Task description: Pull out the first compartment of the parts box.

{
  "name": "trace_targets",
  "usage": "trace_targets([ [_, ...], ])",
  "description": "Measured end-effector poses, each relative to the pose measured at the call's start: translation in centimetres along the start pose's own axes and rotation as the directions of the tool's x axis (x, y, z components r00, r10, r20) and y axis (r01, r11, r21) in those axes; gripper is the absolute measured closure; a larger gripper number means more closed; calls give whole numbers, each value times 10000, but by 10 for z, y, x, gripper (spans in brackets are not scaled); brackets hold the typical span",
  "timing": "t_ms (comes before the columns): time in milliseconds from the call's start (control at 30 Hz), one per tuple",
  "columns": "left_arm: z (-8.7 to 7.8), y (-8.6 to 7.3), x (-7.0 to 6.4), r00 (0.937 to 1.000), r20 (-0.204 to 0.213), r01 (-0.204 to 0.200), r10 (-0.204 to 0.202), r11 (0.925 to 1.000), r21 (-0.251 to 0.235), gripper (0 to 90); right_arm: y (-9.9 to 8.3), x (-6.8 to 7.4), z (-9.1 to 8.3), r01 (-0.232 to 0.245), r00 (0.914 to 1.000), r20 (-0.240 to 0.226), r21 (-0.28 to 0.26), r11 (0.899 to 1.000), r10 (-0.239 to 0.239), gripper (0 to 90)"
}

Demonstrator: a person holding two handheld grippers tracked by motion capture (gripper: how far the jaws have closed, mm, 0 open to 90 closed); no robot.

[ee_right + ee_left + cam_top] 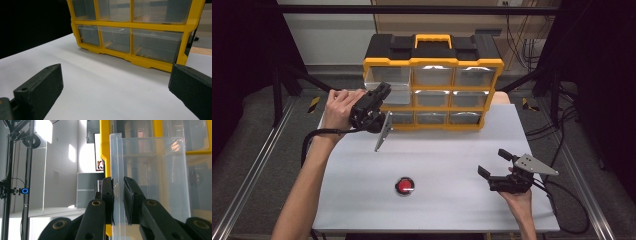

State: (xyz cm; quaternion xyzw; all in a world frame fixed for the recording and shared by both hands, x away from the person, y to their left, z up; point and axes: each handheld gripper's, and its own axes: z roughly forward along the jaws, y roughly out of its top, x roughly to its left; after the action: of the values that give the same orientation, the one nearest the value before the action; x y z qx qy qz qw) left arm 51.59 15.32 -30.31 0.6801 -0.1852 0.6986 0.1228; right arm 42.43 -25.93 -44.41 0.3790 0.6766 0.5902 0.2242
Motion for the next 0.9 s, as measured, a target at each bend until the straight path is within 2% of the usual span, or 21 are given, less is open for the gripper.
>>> trace_targets([
  [900,-18,6,3,9998,-165,-122,121,9999,-68,790,0,0,0,-7,10000,-27,-45,10000,7,3],
])
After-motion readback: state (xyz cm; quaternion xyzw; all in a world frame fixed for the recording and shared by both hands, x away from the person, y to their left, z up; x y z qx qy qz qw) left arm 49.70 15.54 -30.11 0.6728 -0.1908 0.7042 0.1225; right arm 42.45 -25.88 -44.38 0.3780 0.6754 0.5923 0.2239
